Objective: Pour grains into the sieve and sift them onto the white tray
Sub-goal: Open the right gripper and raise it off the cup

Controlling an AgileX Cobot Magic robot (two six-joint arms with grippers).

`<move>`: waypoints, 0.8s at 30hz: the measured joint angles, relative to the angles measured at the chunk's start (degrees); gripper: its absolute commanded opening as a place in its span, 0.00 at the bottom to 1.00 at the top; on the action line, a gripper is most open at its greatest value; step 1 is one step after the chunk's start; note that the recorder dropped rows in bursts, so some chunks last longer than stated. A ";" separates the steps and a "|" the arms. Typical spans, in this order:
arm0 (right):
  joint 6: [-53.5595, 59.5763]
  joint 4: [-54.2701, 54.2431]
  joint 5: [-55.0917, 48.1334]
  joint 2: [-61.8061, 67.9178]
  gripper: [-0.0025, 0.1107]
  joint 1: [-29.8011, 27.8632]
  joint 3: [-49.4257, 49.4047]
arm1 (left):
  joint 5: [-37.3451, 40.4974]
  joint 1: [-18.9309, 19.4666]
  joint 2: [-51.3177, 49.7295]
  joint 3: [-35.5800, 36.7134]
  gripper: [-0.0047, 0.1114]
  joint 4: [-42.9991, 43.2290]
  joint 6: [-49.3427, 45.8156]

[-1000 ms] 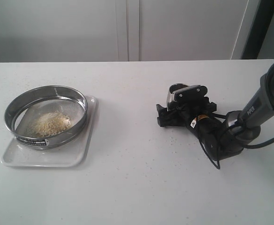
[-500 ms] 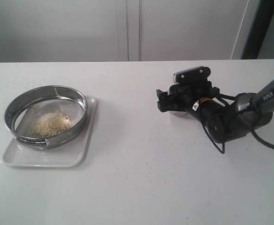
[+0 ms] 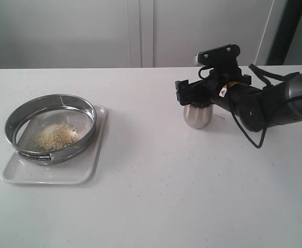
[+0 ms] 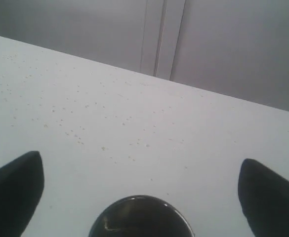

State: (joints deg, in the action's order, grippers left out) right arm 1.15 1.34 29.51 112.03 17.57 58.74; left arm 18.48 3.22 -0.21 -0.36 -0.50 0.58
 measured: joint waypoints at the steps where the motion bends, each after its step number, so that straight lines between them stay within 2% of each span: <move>1: 0.00 0.00 -0.83 -0.64 0.94 0.00 0.00 | 0.00 0.00 0.00 0.00 0.04 0.00 0.00; 6: 0.00 0.00 -5.44 -3.99 0.94 0.00 0.00 | 0.00 0.00 0.00 0.00 0.04 0.00 0.00; 9: -1.15 0.00 -8.39 -6.06 0.89 0.00 0.00 | 0.00 0.00 0.00 0.00 0.04 0.00 0.00; 12: -3.17 0.00 -11.43 -7.97 0.79 0.00 0.00 | 0.00 0.00 0.00 0.00 0.04 0.00 0.00; 19: -3.71 0.00 -19.21 -11.67 0.45 0.00 0.00 | 0.00 0.00 0.00 0.00 0.04 0.00 0.00; 24: -3.71 0.00 -23.73 -13.85 0.30 0.00 0.00 | 0.00 0.00 0.00 0.00 0.04 0.00 0.00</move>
State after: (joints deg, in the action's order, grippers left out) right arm -2.56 1.34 5.78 98.18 17.57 58.74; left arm 18.48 3.22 -0.21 -0.36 -0.50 0.58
